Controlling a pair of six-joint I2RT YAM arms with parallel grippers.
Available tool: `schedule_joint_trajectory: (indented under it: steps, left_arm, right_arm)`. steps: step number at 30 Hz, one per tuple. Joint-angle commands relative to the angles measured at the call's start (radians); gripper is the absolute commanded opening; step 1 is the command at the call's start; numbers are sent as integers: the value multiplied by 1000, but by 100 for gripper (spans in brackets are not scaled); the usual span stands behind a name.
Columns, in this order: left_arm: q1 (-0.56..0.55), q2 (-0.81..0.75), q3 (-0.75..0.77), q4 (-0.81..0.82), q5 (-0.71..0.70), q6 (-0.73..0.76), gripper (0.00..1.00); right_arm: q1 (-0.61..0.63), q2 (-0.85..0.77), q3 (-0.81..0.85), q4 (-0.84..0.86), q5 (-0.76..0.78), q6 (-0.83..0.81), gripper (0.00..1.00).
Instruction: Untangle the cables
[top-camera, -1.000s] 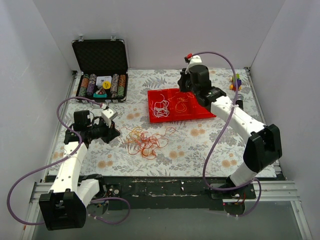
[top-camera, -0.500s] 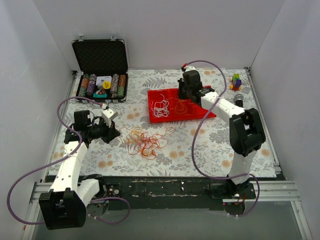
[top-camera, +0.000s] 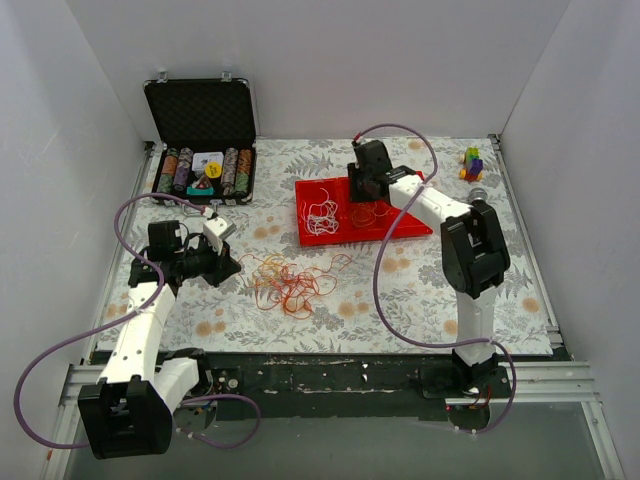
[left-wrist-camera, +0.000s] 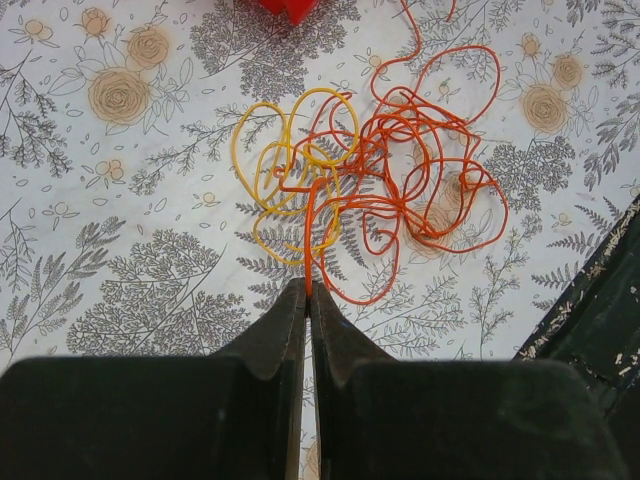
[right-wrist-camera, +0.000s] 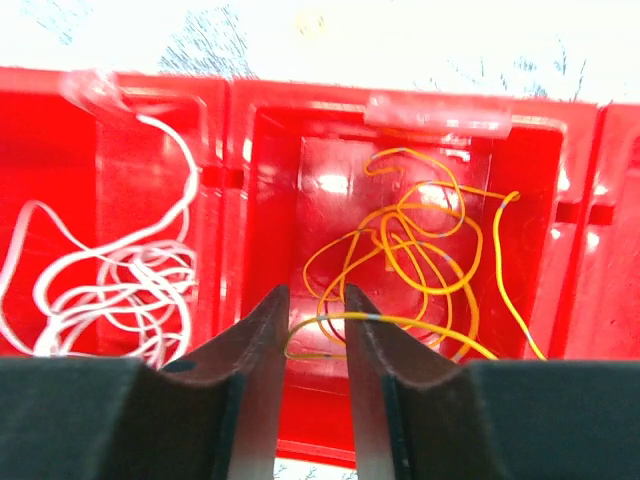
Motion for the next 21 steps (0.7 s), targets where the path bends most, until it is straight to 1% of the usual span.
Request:
schedule_joint_trajectory:
  steps: [1, 5, 10, 12, 13, 15, 16, 19, 21]
  left_arm:
    - [4, 6, 21, 14, 28, -15, 0]
    - [5, 13, 33, 14, 35, -26, 0]
    - [4, 13, 38, 11, 35, -25, 0]
    - [4, 13, 43, 11, 36, -28, 0]
    - [5, 14, 47, 11, 41, -31, 0]
    - [5, 17, 67, 11, 56, -44, 0]
    - [5, 22, 79, 11, 64, -60, 0]
    - [5, 32, 122, 17, 93, -98, 0]
    - [5, 36, 144, 19, 110, -118, 0]
  right_arm:
    - [1, -97, 106, -2, 4, -17, 40]
    - [0, -116, 172, -33, -10, -20, 42]
    - [0, -166, 190, -24, -47, -10, 45]
    - [3, -206, 172, 8, -84, -4, 45]
    - [7, -235, 152, 33, -101, -4, 46]
    - [26, -286, 111, 71, -125, -14, 51]
    - [43, -318, 82, 90, -166, -25, 54]
    - [128, -413, -42, 162, -217, -85, 60]
    - [191, -489, -148, 208, -239, -115, 62]
